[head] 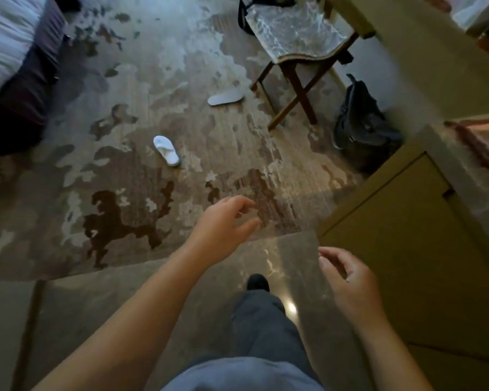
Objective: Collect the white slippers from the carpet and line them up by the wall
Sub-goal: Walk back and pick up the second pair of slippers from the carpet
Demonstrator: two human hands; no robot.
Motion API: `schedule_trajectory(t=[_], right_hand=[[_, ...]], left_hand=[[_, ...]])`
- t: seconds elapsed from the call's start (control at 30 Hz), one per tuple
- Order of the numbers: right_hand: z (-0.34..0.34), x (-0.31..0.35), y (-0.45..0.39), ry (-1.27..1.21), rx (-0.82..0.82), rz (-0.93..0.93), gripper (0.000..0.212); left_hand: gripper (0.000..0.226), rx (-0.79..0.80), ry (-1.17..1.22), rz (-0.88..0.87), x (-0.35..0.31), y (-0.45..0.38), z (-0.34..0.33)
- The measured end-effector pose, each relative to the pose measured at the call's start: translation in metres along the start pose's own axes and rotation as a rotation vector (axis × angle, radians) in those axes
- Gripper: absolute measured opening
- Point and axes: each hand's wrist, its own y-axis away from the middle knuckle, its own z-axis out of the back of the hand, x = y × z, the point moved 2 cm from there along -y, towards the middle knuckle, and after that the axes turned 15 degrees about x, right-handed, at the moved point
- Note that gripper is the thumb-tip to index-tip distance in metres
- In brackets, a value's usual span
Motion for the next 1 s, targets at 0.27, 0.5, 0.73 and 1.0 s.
schedule_trajectory(t=[0.27, 0.5, 0.73, 1.0], right_hand=[[0.019, 0.111, -0.220, 0.206, 0.232, 0.269, 0.022], [-0.038, 0.204, -0.377, 0.208, 0.351, 0.400, 0.020], [-0.082, 0.259, -0.519, 0.156, 0.407, 0.307, 0.012], [-0.064, 0.266, -0.642, 0.157, 0.367, 0.113, 0.013]], left_hand=[[0.032, -0.242, 0.144, 0.317, 0.065, -0.068, 0.107], [0.027, -0.403, 0.298, 0.538, 0.153, -0.109, 0.165], [0.029, -0.386, 0.273, 0.504, 0.224, -0.226, 0.297], [0.033, -0.357, 0.237, 0.428, 0.243, -0.372, 0.419]])
